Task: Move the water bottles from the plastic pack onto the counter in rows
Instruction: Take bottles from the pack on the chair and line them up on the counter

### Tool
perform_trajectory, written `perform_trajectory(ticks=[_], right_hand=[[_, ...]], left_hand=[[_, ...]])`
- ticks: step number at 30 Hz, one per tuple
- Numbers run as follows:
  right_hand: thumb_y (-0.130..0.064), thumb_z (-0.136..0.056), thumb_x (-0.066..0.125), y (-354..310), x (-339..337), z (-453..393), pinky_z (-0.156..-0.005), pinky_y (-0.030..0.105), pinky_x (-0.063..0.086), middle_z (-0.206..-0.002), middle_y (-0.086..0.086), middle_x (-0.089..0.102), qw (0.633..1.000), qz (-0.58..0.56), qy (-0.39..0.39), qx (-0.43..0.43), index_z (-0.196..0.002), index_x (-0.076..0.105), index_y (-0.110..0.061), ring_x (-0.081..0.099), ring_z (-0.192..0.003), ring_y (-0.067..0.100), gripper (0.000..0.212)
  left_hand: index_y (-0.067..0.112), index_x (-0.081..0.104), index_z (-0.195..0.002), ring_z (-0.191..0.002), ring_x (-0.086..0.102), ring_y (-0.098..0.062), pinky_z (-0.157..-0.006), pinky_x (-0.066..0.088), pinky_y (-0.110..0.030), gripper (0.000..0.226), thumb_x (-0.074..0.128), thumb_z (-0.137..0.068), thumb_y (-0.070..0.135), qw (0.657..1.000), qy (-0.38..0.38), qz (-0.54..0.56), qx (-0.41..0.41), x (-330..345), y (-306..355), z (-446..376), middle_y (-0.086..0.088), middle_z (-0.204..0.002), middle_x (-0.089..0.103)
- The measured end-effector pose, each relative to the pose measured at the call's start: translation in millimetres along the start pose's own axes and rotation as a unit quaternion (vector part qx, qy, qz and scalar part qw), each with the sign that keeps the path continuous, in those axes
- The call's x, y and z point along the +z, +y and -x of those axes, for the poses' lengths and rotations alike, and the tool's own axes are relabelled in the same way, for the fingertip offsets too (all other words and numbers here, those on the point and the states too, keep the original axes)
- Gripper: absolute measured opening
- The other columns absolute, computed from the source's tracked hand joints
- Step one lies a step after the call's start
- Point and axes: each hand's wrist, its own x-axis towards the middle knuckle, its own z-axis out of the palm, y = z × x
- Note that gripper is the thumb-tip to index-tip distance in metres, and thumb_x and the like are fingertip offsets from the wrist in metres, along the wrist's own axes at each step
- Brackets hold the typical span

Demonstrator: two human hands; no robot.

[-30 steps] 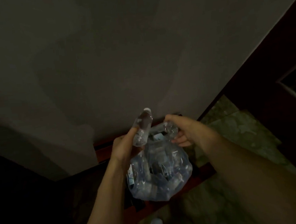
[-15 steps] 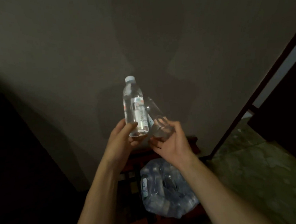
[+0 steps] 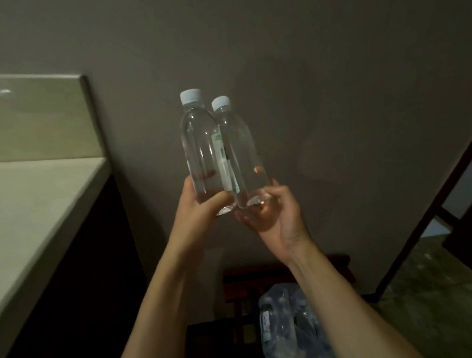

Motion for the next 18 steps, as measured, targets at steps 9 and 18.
perform_trajectory(ticks=[9, 18], right_hand=[[-0.033, -0.073, 0.076, 33.7, 126.7, -38.6, -0.068, 0.027, 0.054, -0.090, -0.010, 0.071, 0.982, 0.160, -0.006, -0.101, -0.123, 0.057, -0.022, 0.067, -0.083, 0.011, 0.054], [-0.051, -0.055, 0.088, 110.9, 211.6, -57.7, -0.082, 0.029, 0.051, -0.096, 0.004, 0.075, 0.972, 0.228, -0.032, -0.052, -0.108, 0.065, -0.014, 0.072, -0.089, 0.017, 0.068]], left_hand=[[0.016, 0.065, -0.109, -0.083, 0.076, -0.012, -0.067, 0.058, -0.019, 0.052, 0.086, -0.065, 0.035, 0.996, 0.059, -0.045, 0.054, -98.0, 67.0, 7.9, -0.002, -0.089, 0.079], [0.038, 0.074, -0.075, -0.067, 0.069, 0.008, -0.048, 0.047, -0.005, 0.017, 0.087, -0.071, 0.027, 0.972, 0.014, -0.232, 0.029, -237.6, 119.9, -3.5, 0.020, -0.067, 0.073]])
